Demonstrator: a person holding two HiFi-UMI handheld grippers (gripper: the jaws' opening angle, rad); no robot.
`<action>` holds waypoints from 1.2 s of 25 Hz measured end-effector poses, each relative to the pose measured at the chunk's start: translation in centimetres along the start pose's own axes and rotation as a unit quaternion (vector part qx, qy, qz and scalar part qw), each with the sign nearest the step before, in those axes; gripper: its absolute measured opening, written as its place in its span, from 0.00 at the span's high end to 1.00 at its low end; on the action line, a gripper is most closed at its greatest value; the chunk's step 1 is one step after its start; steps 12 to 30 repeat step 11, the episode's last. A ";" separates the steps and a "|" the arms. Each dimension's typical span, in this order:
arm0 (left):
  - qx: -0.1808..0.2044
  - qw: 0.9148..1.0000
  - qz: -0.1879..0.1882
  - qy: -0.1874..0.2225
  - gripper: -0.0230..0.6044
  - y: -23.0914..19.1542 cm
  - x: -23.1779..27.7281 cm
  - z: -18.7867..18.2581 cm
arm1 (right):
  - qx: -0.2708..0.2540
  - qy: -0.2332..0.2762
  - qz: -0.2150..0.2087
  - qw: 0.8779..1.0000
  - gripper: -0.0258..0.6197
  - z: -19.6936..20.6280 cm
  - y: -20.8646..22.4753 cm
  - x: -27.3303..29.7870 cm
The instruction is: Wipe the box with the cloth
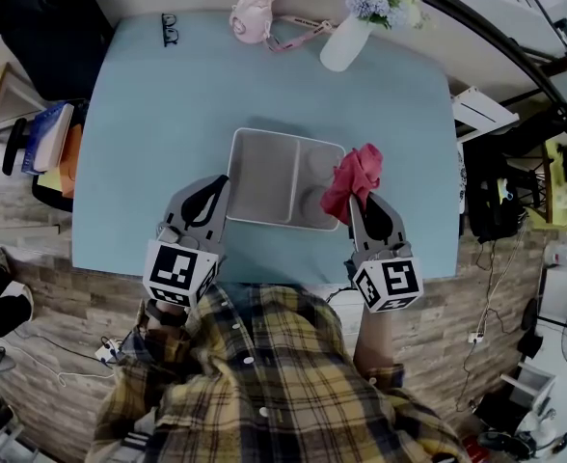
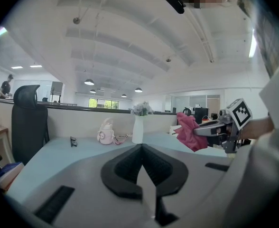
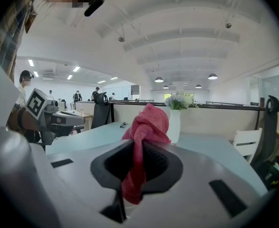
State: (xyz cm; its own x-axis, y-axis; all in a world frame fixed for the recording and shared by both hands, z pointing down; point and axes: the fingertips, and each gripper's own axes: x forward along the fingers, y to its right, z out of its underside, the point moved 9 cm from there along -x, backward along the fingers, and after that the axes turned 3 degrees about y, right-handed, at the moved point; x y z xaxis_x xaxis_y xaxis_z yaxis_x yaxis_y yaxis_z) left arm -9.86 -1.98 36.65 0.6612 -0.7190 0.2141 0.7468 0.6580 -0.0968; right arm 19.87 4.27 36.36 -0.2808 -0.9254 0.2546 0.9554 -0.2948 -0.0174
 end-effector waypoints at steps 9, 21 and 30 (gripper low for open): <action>0.003 1.000 0.021 -0.009 0.98 -0.6 0.3 0.7 | -0.002 -0.003 0.001 1.000 0.89 0.1 0.6 -0.1; 0.003 0.999 0.029 -0.013 0.98 -1.0 0.4 0.8 | -0.003 -0.003 0.002 1.000 0.89 0.1 0.7 0.0; 0.003 0.999 0.029 -0.013 0.98 -1.0 0.4 0.8 | -0.003 -0.003 0.002 1.000 0.89 0.1 0.7 0.0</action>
